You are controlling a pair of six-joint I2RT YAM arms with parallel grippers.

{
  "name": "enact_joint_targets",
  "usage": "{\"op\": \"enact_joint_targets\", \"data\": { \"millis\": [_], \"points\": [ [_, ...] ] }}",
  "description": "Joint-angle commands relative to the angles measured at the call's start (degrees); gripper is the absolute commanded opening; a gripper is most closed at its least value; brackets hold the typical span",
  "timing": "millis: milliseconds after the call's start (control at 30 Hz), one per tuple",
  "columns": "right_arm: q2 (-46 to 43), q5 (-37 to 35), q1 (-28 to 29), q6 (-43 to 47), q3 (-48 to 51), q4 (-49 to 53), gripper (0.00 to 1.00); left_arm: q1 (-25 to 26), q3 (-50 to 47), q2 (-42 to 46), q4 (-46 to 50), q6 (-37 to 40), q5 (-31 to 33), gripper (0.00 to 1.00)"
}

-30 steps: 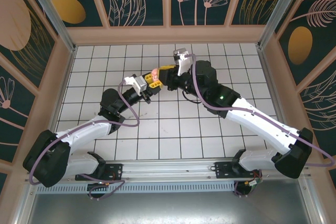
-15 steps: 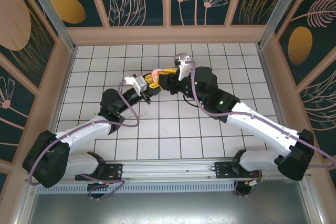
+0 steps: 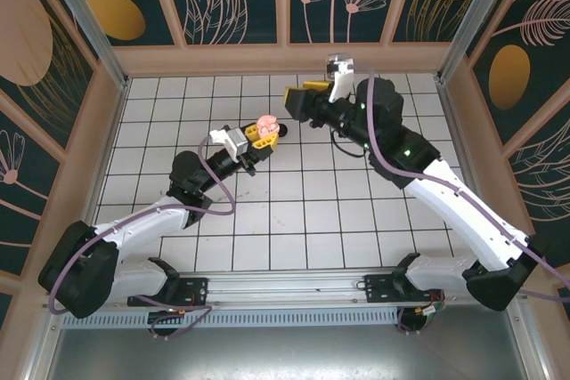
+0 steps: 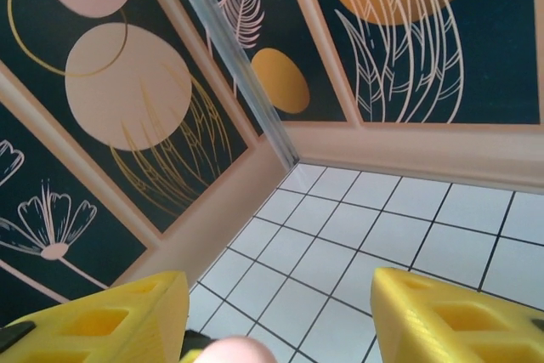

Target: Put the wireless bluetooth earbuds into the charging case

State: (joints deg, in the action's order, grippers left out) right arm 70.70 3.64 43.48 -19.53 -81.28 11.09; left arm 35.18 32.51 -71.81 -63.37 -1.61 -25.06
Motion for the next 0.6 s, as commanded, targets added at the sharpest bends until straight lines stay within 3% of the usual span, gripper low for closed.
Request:
{"op": "enact_joint_targets", "data": {
  "millis": [0, 200, 400, 567],
  "points": [
    [5.5, 3.85, -1.4, -0.87, -3.78, 7.36, 0.5, 0.2, -1.35, -0.81, -2.16, -1.64, -0.65, 0.0],
    [15.19, 6.45, -2.59, 1.18, -9.64, 13.54, 0.15, 0.19, -1.88, -2.55, 0.13, -3.43, -2.61, 0.0],
    [22.18, 9.15, -3.58, 2.8, -13.26, 17.48, 0.09, 0.24, -1.5, -4.45, 1.1, -4.94, -3.91, 0.0],
    [23.12, 12.19, -3.54, 3.26, -12.29, 18.97, 0.05, 0.24, -0.55, -5.65, 2.11, -5.06, -3.86, 0.0]
  ]
}}
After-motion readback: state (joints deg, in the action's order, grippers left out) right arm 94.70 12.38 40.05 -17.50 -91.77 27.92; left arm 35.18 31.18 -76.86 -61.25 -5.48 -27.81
